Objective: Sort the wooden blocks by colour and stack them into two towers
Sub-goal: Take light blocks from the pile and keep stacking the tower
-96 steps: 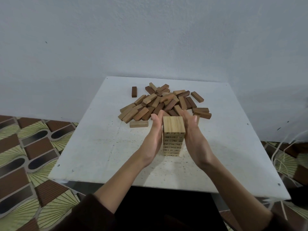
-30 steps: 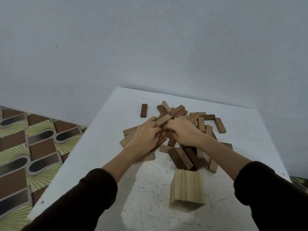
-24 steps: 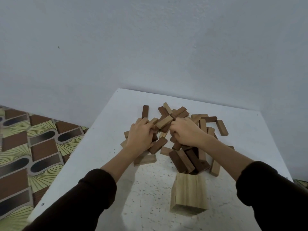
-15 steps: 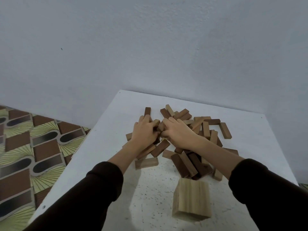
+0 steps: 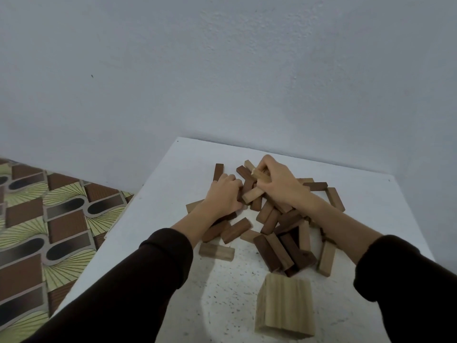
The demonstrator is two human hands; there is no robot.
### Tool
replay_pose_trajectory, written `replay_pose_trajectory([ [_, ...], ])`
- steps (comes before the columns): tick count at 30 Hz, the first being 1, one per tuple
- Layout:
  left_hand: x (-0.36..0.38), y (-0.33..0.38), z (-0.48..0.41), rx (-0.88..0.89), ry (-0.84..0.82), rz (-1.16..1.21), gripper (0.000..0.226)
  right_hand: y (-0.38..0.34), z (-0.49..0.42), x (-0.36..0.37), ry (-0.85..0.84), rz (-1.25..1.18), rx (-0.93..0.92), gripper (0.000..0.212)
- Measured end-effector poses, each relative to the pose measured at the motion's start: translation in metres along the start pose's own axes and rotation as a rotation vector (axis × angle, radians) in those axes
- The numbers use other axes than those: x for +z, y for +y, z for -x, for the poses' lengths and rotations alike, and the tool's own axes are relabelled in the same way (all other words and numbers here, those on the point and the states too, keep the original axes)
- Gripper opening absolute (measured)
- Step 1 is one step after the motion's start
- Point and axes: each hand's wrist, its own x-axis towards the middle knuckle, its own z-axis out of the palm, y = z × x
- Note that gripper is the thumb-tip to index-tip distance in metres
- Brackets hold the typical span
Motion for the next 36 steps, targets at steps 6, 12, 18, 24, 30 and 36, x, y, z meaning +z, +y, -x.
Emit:
replay_pose_trajectory([
  [6,0.004,0.001,-0.005,0.009,-0.017,0.154,0.057,0.005,-0.013,0.010,-0.278,0.271,-0.081,0.044],
  [12,0.007,0.001,-0.003,0.028,0.008,0.157,0.057,0.016,-0.015,0.003,-0.403,0.583,-0.101,0.063],
  [18,0.005,0.009,0.000,0.028,0.057,0.153,0.028,0.020,-0.009,-0.003,-0.325,0.654,-0.077,0.051],
  [24,0.000,0.017,0.004,-0.011,0.060,0.095,0.039,0.026,-0.005,-0.017,-0.276,0.535,-0.014,0.044],
  [30,-0.010,0.008,0.002,-0.111,0.104,0.244,0.038,0.023,0.007,-0.031,-0.174,0.327,0.142,0.056],
  [36,-0.018,-0.003,0.015,-0.166,0.137,0.567,0.017,0.001,0.026,-0.064,-0.001,0.171,0.208,0.021],
])
